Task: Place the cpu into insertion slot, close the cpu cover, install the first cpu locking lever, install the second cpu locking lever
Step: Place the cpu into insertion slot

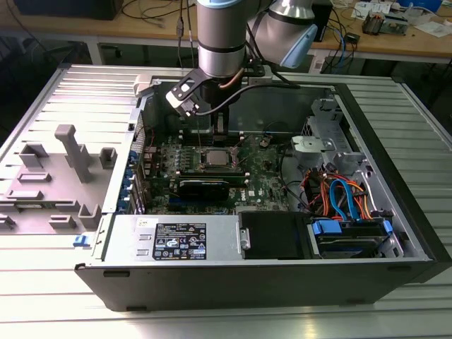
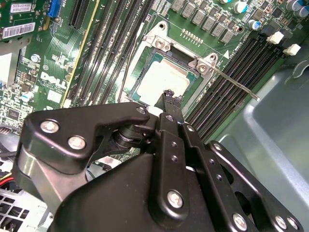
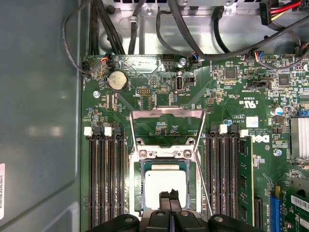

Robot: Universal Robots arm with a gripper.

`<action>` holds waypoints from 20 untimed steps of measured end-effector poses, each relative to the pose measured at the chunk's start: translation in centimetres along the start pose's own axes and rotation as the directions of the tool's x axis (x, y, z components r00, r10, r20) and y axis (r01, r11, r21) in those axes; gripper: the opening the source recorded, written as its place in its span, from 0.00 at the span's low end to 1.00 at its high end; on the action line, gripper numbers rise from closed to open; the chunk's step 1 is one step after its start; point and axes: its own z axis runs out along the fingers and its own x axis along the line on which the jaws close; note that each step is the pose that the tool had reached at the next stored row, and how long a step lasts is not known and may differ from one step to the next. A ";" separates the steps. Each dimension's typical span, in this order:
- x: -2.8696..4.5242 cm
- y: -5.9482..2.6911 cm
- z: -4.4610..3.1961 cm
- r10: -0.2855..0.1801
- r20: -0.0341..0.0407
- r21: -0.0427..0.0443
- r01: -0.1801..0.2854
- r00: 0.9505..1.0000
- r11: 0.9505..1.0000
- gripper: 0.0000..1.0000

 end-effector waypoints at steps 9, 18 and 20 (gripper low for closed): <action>0.00 0.00 -0.05 0.000 0.000 0.000 0.000 1.000 1.000 0.11; -0.01 0.02 -0.65 0.000 0.000 0.000 0.000 1.000 1.000 0.11; -0.01 0.02 -0.84 0.000 0.000 0.000 0.000 1.000 1.000 0.11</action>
